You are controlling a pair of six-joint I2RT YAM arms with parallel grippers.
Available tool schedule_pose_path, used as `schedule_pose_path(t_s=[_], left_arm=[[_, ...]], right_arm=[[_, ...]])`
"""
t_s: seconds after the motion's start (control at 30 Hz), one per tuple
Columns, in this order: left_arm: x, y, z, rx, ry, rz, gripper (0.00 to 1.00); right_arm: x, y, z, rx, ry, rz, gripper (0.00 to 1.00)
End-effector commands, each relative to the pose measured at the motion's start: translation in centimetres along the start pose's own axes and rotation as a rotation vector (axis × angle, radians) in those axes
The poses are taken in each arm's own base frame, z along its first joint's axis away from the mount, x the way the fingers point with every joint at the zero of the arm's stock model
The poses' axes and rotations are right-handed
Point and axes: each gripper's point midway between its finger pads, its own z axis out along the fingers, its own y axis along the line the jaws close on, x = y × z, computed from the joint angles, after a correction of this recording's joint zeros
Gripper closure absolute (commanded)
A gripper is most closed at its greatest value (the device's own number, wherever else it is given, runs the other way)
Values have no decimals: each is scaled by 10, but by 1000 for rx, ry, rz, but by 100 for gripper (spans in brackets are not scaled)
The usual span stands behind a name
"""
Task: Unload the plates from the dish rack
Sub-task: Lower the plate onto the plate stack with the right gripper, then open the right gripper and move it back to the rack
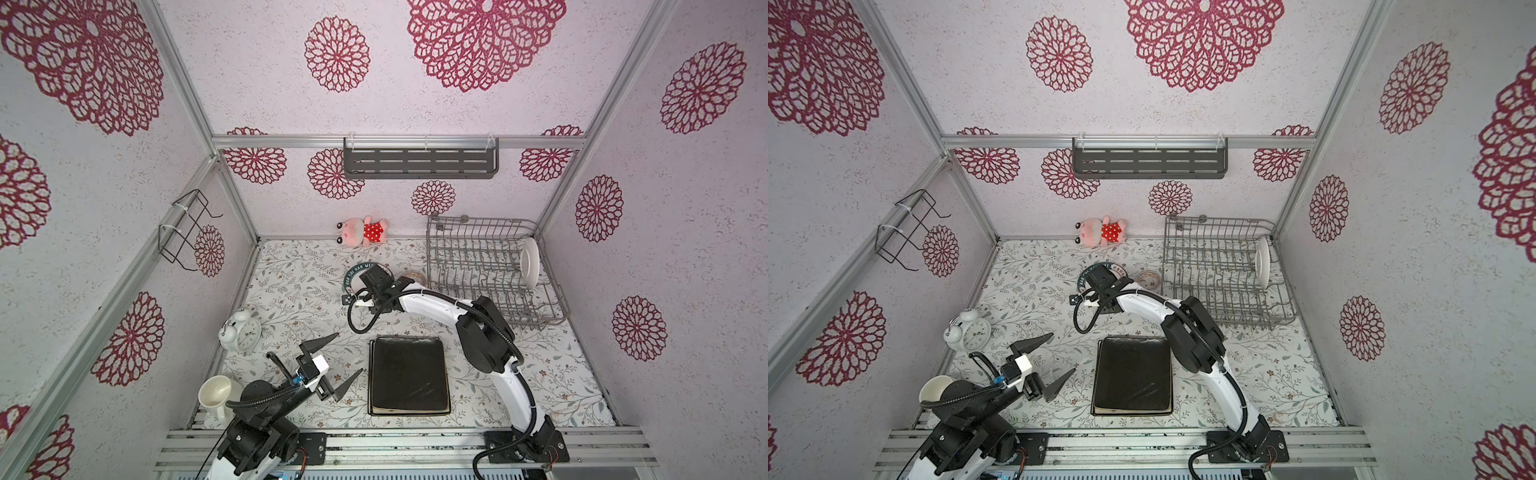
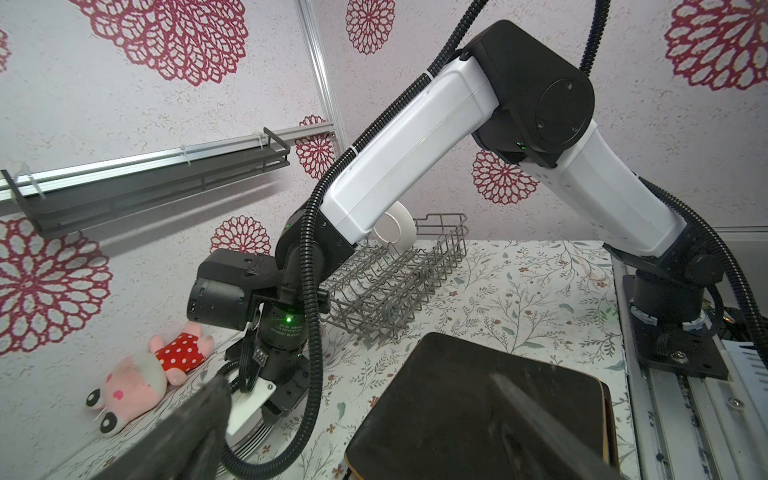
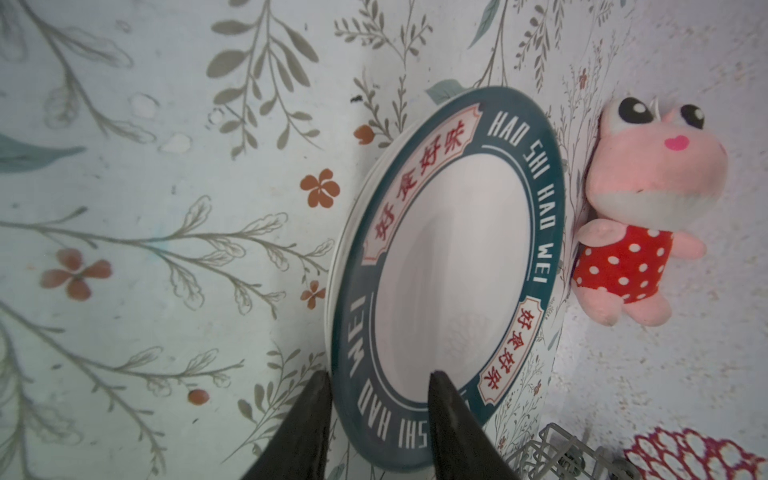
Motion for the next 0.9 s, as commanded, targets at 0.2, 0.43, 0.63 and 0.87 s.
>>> schedule_pose_path(t_s=[0.2,0.43,0.63,0.87], left_arm=[[-1,-1,-1,5,-7,10,3],[-2,-3,-2,19,-9,9,2],[-2,-2,-2,14,-7,9,3],[-2,-2,-2,10,-10,13,3]], right_arm=[[2,-18,-6,16,-16,84,58],[6,-26,-12,15,-15,108,58],[23,-47,-53,6,-68,299,57],[103,-102,-156,164,-200,694,2]])
